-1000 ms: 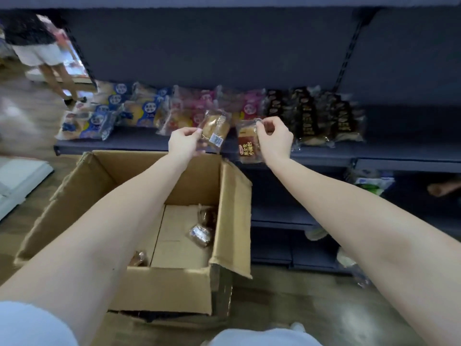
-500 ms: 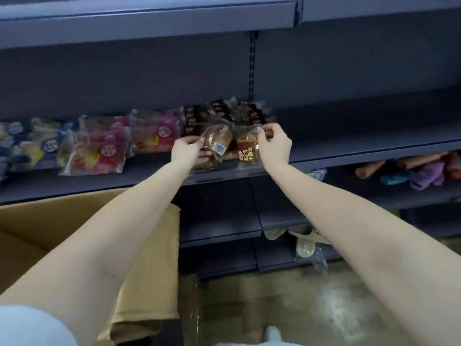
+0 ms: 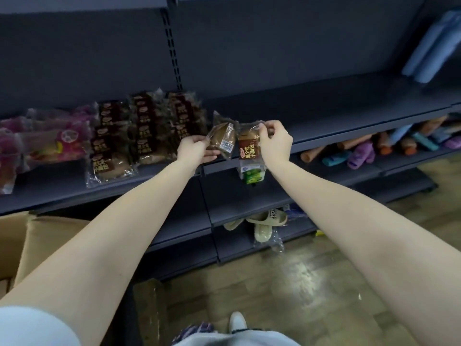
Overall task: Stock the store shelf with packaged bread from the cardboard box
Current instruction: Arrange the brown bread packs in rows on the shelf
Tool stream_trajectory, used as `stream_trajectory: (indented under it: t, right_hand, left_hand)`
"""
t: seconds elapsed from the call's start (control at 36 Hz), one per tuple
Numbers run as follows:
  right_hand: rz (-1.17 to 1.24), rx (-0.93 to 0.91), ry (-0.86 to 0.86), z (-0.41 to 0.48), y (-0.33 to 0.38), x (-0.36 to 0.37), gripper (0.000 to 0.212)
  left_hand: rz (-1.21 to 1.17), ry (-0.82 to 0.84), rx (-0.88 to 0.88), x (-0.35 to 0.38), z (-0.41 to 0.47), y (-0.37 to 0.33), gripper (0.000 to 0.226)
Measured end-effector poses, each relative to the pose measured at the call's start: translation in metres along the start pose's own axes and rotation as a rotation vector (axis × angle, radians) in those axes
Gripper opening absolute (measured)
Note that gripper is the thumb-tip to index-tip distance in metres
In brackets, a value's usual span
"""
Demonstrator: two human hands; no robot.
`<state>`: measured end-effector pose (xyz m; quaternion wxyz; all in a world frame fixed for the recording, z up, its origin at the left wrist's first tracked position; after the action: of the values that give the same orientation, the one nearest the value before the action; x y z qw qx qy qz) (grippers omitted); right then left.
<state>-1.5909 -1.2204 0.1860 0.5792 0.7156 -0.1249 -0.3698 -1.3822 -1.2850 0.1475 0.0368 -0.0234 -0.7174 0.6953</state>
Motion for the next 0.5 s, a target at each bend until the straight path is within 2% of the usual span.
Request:
stream_trajectory:
  t: [0.28,0.5]
  right_hand:
    - [0.005,0.049,-0.074,0.018,-0.014,-0.008,0.021]
    - [0.049,0.148,-0.223,0.034,-0.021,-0.032,0.023]
  left_hand:
    - [0.015,0.081,-0.055,0.037,0.030,0.003,0.028]
    - [0.036,0.194,-0.106,0.082,0.053,0.008,0.029]
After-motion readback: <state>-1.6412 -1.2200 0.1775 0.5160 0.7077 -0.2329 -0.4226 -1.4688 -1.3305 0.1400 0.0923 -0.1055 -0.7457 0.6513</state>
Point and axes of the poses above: each hand's wrist, its own z-axis towards the middle knuckle, its own x-axis out of the palm, y = z × x, the point moved 7 cm from there along z, towards the middle knuckle, and after that the axes turned 14 degrees about x, right-handed, at the moved point
